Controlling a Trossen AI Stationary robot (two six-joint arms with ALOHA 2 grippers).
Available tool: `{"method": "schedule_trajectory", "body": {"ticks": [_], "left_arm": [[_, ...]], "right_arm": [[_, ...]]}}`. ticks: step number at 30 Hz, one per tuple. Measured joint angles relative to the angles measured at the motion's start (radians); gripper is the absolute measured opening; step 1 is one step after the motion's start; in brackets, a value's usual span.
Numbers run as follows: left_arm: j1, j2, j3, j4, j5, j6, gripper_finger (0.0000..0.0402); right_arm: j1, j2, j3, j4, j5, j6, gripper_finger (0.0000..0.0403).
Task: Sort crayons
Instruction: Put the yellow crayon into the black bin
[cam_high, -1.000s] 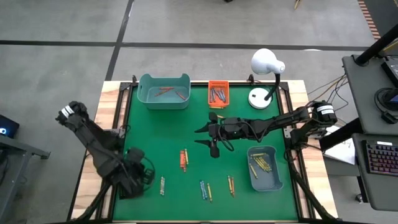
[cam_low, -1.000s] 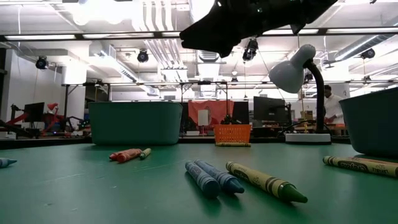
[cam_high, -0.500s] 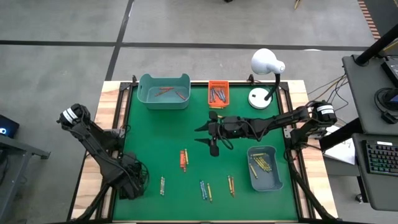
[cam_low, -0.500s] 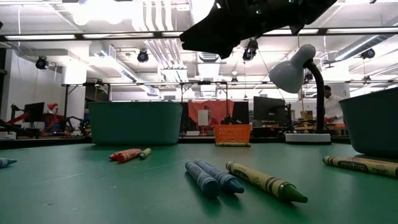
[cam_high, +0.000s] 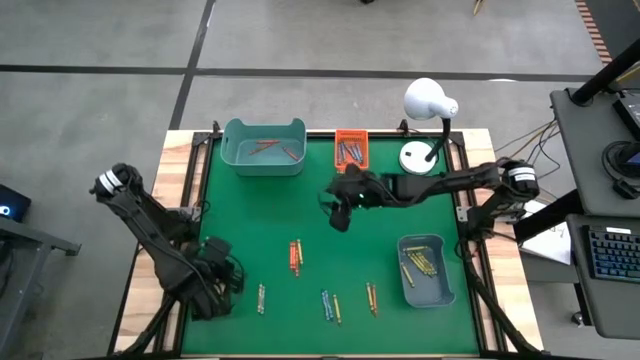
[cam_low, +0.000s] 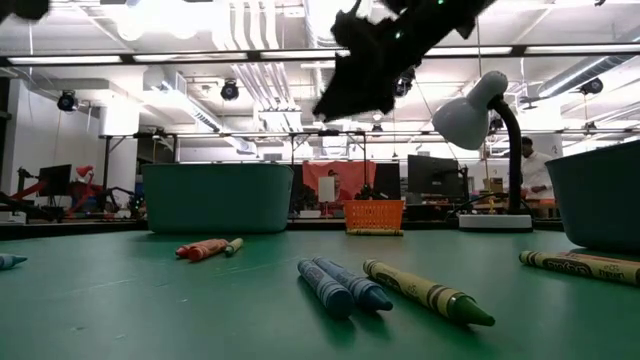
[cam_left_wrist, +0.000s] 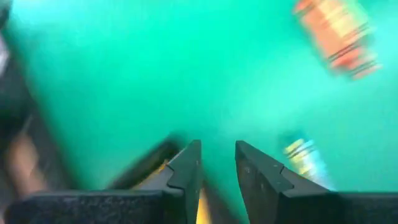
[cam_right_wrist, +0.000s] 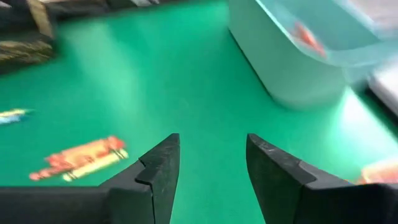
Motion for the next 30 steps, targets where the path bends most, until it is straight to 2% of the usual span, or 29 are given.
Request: {"method": "schedule_trajectory", "body": {"ticks": [4,8,14,18,20,21,26,30], "left_arm": [[0.001,-0.030,0.026,-0.001,-0.294,0.131,0.0072],[0.006,-0.066,0.026,-0.001,-0.490,0.228,0.0062],[0.014,-0.086,0.022,-0.023,-0.524,0.279,0.0049],[0.014,-0.085,0.018,-0.027,-0.547,0.299,0.0044],[0.014,-0.083,0.018,-0.026,-0.496,0.322,0.0043],[0.014,-0.083,0.018,-0.025,-0.438,0.329,0.0043],[0.014,-0.072,0.017,-0.026,-0.016,0.276,0.0042],[0.014,-0.036,0.017,-0.025,0.221,0.280,0.0048]], "right_arm": [[-0.068,0.039,0.082,-0.236,-0.001,0.095,0.0162],[-0.152,0.081,0.127,-0.405,-0.002,0.117,0.0150],[-0.251,0.139,0.162,-0.620,-0.020,0.126,0.0137],[-0.279,0.168,0.162,-0.664,-0.019,0.132,0.0139],[-0.281,0.175,0.162,-0.664,-0.020,0.132,0.0142],[-0.281,0.176,0.162,-0.664,-0.020,0.133,0.0144],[-0.273,0.177,0.163,-0.662,-0.020,0.134,0.0150],[-0.267,0.177,0.164,-0.636,-0.020,0.132,0.0148]]}}
